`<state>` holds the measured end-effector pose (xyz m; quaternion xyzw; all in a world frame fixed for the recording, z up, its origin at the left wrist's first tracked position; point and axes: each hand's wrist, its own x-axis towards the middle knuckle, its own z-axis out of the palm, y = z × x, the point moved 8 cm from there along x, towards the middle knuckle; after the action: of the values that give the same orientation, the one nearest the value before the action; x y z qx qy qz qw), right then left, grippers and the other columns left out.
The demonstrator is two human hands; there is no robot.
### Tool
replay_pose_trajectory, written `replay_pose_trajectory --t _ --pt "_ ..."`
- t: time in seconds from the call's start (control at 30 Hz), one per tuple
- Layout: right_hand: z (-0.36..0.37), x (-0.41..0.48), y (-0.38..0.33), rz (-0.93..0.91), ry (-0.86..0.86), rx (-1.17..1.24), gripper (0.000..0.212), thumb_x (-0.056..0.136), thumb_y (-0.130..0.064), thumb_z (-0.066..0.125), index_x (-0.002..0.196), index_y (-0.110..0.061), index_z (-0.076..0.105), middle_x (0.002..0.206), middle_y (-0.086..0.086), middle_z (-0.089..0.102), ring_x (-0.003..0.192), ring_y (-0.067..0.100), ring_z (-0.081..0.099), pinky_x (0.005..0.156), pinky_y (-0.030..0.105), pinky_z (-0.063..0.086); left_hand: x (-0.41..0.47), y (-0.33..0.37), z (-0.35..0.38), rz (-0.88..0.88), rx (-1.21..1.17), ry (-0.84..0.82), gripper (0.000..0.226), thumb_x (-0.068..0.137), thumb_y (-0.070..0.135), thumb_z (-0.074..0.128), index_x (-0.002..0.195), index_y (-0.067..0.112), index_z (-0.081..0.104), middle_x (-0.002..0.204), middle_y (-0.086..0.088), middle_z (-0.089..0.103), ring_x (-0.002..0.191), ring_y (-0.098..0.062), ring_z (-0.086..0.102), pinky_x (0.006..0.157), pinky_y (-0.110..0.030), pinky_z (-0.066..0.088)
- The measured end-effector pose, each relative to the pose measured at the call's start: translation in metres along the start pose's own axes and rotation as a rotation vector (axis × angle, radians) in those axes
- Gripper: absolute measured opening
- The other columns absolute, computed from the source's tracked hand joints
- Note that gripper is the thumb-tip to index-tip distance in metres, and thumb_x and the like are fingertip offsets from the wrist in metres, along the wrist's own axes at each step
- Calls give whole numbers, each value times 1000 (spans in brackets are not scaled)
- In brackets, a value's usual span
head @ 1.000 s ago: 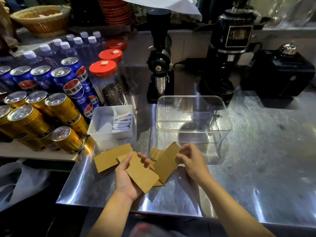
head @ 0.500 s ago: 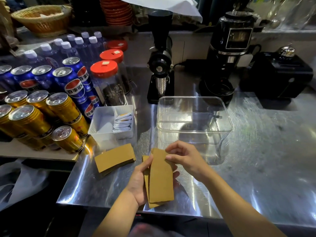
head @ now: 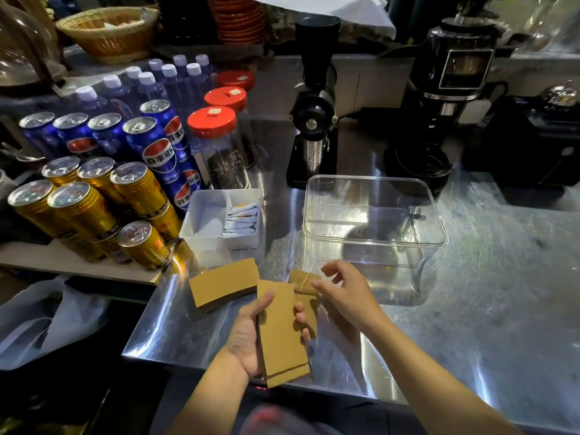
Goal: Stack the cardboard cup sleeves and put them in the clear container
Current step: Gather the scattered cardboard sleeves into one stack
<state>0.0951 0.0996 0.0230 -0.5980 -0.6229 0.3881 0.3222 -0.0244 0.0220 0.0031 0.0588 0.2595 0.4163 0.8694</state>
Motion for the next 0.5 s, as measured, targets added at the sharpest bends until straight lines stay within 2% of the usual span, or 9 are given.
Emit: replay_pose_trajectory --t 0.07,0.13,0.2,0.33,0.43,0.5 --pt "7 4 8 26 -43 -169 45 73 -34 73 110 -14 56 113 5 57 103 20 51 85 32 44 -2 9 -3 78 -5 -1 60 57 28 82 113 18 62 82 -11 58 69 -21 57 67 -39 51" --pt "18 5 12 17 -125 -333 61 69 -41 74 119 -16 50 123 6 53 114 24 45 96 38 37 -4 15 -5 134 -1 0 60 59 28 81 115 26 58 83 -11 55 69 -21 56 67 -39 51" --pt "31 4 14 -32 -200 -450 72 65 -47 74 124 -20 43 128 5 48 118 24 39 93 38 29 -6 17 -7 163 13 10 53 58 28 81 107 24 60 82 -11 55 68 -21 55 65 -38 51" --pt "43 6 15 -98 -242 -558 91 57 -53 76 132 -25 32 135 4 41 123 25 32 94 39 24 -10 19 -13 190 6 62 42 55 28 82 90 20 58 80 -11 54 65 -20 54 60 -34 49" --pt "39 12 20 -6 -253 -570 98 50 -55 79 131 -26 33 131 8 42 123 28 33 96 41 23 -11 18 -18 195 -23 93 42 54 26 83 87 20 58 82 -11 55 67 -21 55 60 -33 50" --pt "36 16 23 57 -260 -583 92 47 -54 81 123 -24 39 125 8 44 119 28 36 95 40 24 -12 18 -22 200 -36 110 42 53 25 84 87 20 60 84 -11 57 68 -21 57 62 -34 52"
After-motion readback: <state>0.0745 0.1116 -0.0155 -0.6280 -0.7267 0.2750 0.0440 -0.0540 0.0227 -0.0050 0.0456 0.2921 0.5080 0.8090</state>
